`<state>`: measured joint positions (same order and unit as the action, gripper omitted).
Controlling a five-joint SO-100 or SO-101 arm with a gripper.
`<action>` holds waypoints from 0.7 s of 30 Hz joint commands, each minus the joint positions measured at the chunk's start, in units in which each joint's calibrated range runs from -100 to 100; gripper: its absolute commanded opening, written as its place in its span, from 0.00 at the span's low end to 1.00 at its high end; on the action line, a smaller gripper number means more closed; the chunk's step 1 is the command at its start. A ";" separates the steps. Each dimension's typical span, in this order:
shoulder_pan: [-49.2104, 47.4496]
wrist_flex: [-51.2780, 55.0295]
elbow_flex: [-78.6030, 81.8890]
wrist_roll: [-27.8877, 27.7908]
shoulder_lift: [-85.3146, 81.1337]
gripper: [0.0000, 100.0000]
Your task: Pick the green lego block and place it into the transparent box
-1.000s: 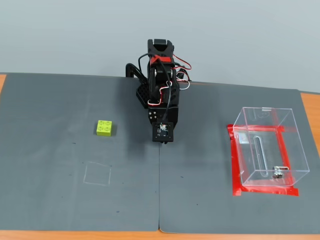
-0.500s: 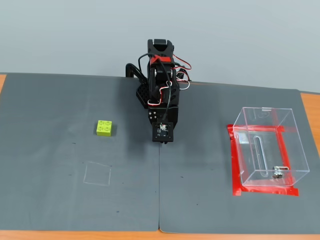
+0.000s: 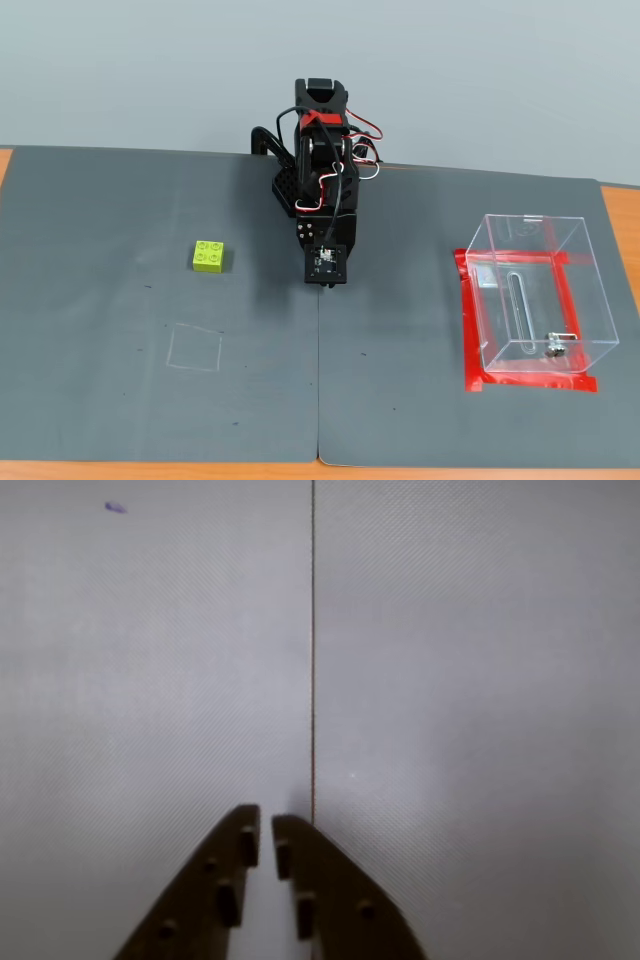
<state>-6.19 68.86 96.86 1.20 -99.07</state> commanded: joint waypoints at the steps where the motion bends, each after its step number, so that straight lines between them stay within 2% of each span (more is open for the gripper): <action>1: -0.19 -0.90 -2.37 0.08 -0.34 0.02; 21: -0.11 -0.90 -2.37 0.34 -0.34 0.02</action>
<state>-6.19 68.86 96.86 1.34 -99.07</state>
